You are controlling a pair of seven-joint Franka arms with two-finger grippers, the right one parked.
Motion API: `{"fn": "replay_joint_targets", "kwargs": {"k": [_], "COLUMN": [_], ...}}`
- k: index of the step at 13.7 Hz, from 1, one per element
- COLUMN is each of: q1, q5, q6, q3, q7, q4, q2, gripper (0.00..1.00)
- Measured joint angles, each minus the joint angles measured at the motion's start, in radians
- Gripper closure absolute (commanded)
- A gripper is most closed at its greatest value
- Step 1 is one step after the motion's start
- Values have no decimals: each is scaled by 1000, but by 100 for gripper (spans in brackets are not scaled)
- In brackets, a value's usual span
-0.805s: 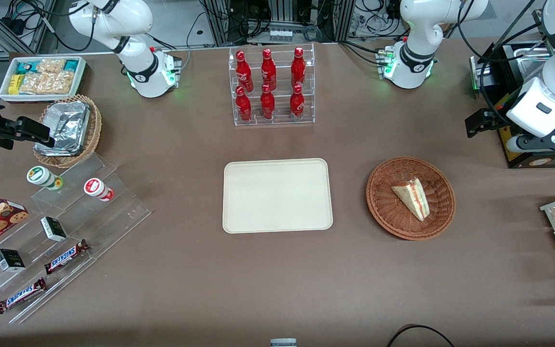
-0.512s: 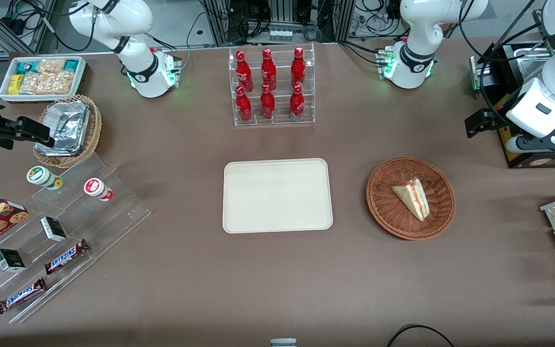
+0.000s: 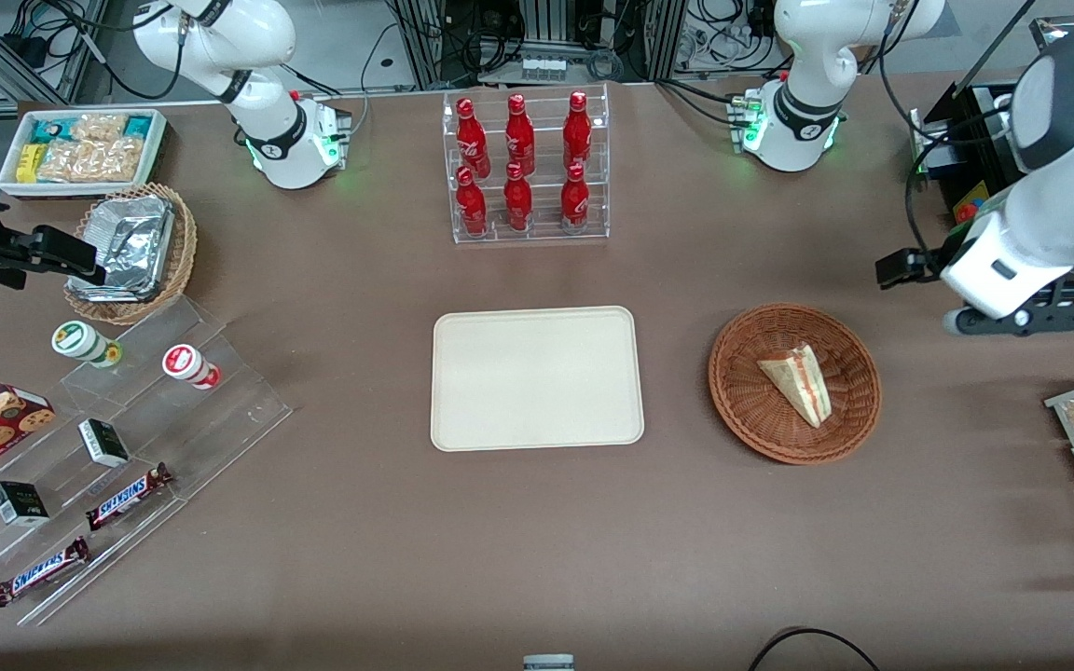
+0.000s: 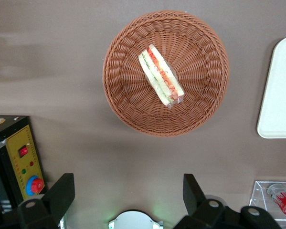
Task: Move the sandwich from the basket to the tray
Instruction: 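Move the left gripper over the wrapped sandwich in the wicker basket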
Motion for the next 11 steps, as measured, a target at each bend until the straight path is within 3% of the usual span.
{"fn": "replay_joint_targets", "kwargs": {"k": [11], "q1": [-10], "q5": [0], "q6": [507], "q3": [-2], "q7": [-7], "q4": [-420], "q2": [-22], "gripper": [0]}}
